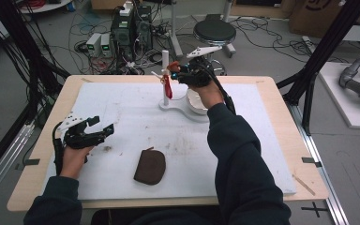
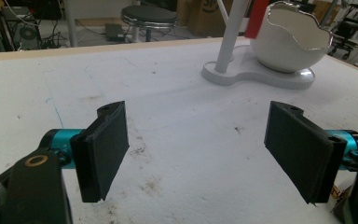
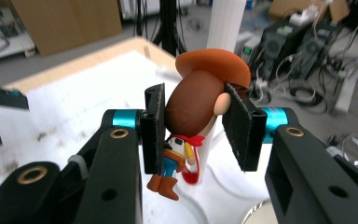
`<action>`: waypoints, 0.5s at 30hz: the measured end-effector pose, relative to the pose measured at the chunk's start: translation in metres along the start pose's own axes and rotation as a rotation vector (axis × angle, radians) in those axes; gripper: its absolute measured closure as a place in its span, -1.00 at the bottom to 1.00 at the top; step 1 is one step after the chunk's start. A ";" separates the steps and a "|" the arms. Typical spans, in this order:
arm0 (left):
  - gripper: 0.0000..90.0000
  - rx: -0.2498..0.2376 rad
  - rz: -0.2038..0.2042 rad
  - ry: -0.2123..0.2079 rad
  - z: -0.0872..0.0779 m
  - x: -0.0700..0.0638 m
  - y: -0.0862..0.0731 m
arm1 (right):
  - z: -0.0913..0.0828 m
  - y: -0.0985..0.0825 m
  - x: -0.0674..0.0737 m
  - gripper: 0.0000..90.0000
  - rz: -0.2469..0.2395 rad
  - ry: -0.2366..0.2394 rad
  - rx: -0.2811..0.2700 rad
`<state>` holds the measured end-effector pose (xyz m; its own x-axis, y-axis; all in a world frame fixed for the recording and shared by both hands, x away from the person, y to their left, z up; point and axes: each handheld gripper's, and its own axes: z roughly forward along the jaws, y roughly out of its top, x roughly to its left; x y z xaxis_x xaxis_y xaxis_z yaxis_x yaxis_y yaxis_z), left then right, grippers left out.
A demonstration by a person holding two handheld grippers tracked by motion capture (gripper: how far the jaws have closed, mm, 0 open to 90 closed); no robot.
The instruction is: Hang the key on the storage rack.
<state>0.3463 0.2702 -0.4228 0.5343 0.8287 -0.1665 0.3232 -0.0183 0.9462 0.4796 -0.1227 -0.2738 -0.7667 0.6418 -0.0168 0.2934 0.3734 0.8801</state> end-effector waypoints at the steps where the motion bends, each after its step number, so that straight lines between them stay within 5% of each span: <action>1: -0.52 0.000 -0.001 0.000 0.000 0.000 0.000 | 0.003 -0.005 0.001 0.37 0.006 0.008 0.022; 6: -0.52 -0.001 0.001 -0.001 -0.001 0.000 0.000 | 0.005 -0.016 0.003 0.35 0.006 0.001 0.073; 9: -0.52 -0.002 0.000 -0.002 -0.001 0.000 0.000 | 0.000 -0.029 0.003 0.08 -0.009 -0.006 0.043; 15: -0.52 0.006 0.010 -0.006 0.000 -0.002 0.000 | -0.032 -0.062 -0.004 -0.18 -0.008 -0.050 0.048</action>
<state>0.3455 0.2686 -0.4227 0.5422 0.8250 -0.1591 0.3230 -0.0298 0.9459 0.4464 -0.1703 -0.3132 -0.7401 0.6708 -0.0486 0.3152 0.4097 0.8560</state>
